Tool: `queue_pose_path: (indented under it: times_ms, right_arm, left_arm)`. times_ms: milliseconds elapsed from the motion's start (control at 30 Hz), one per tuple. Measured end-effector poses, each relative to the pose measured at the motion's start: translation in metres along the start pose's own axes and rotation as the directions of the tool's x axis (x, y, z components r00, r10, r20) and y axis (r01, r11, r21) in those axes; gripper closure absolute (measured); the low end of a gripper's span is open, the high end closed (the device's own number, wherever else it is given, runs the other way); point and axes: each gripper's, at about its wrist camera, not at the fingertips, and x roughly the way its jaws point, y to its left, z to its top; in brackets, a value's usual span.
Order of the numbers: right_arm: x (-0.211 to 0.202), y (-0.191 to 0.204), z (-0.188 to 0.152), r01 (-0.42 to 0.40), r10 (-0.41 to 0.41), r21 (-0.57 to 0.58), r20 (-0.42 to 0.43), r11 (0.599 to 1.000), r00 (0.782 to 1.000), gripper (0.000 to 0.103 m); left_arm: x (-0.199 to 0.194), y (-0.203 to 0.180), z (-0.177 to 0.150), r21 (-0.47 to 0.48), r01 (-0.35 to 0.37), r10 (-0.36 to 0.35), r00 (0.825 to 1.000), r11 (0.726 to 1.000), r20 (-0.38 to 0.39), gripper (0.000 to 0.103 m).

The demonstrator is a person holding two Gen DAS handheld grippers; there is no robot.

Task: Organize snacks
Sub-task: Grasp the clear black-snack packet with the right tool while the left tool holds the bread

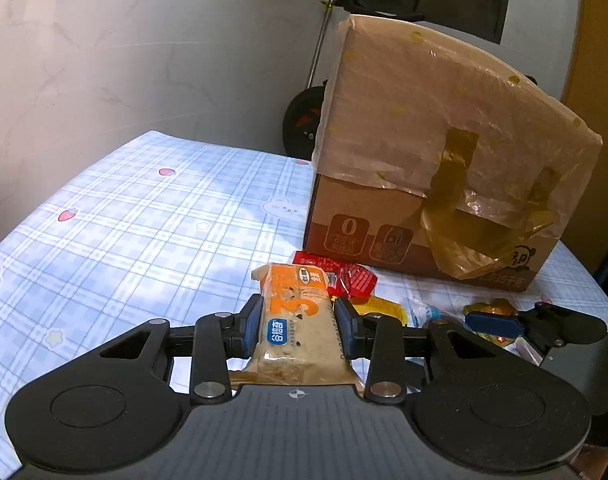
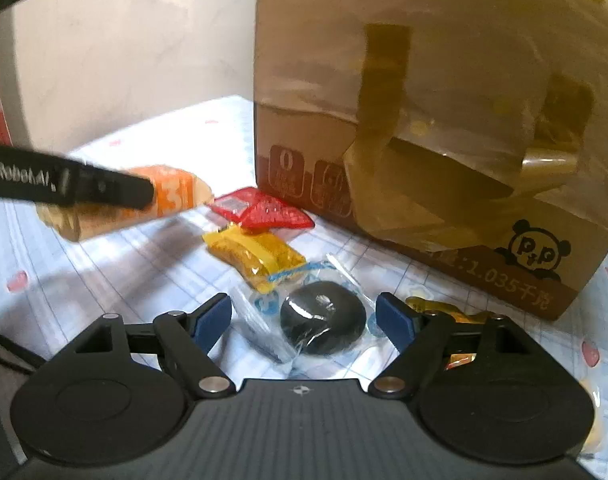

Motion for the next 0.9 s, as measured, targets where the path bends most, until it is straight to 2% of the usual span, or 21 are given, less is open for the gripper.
queue_pose_path:
  times_ms: [67,200,367,767,900]
  right_arm:
    - [0.004,0.004,-0.001,0.017,-0.017,-0.02,-0.003,1.0,1.0,0.019]
    - [0.005,0.001,-0.004,0.02,-0.02,0.018,0.004,1.0,1.0,0.019]
    - [0.003,-0.004,-0.006,0.047,-0.048,0.065,0.017,0.997,0.999,0.037]
    - [-0.014,-0.008,-0.009,0.018,-0.027,0.105,0.08,0.994,0.996,0.048]
    - [-0.032,-0.014,-0.008,0.052,-0.071,0.14,0.132,0.989,0.989,0.049]
  left_arm:
    - [0.0,0.001,-0.002,0.0,0.0,0.0,1.0,1.0,-0.003,0.063]
    - [0.002,0.002,-0.006,-0.004,-0.003,0.003,1.0,1.0,-0.019,0.063]
    - [0.003,0.002,-0.007,-0.003,-0.007,0.006,1.0,1.0,-0.017,0.063]
    - [-0.006,-0.003,-0.005,0.017,-0.022,0.022,0.999,1.0,0.028,0.063]
    - [-0.014,-0.004,0.001,0.03,-0.023,0.021,0.998,0.999,0.062,0.063]
